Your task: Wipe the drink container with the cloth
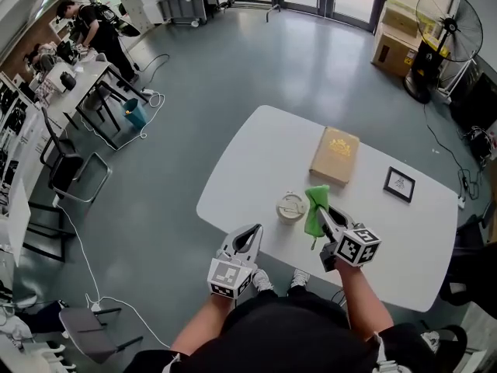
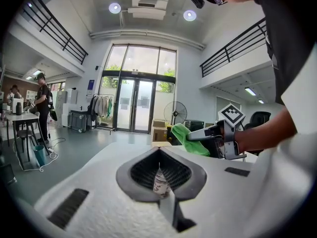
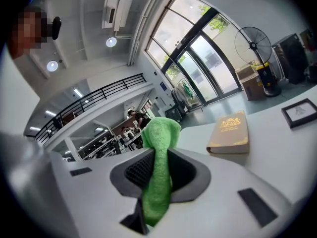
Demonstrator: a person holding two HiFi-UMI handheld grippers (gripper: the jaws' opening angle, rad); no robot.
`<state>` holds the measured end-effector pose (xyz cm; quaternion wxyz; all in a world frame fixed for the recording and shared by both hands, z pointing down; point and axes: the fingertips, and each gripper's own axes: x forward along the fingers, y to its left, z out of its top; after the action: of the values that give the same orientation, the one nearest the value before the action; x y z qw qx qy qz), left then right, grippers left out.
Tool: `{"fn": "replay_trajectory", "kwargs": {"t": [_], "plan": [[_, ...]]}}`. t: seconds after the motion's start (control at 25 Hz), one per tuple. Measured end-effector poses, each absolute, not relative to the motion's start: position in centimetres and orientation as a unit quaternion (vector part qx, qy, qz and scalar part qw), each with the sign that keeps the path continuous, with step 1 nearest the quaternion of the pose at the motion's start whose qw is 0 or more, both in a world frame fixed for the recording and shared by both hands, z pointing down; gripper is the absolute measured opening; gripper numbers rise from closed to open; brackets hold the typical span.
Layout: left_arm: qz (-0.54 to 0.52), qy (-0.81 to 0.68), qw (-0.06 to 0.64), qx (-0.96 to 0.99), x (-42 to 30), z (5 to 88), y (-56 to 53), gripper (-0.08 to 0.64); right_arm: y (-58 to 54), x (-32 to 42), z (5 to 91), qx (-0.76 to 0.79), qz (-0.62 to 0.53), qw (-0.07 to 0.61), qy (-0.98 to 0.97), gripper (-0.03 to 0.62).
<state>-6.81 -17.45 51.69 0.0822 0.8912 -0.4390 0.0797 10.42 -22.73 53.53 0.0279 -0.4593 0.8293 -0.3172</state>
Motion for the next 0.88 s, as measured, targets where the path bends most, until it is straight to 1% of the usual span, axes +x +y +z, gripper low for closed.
{"fn": "replay_trajectory", "kwargs": {"t": [0.88], "plan": [[0.121, -0.49, 0.13, 0.854, -7.8, 56.5, -16.9, 0.008, -24.9, 8.2, 63.7, -0.406, -0.427, -0.068, 0.805, 0.083]]}}
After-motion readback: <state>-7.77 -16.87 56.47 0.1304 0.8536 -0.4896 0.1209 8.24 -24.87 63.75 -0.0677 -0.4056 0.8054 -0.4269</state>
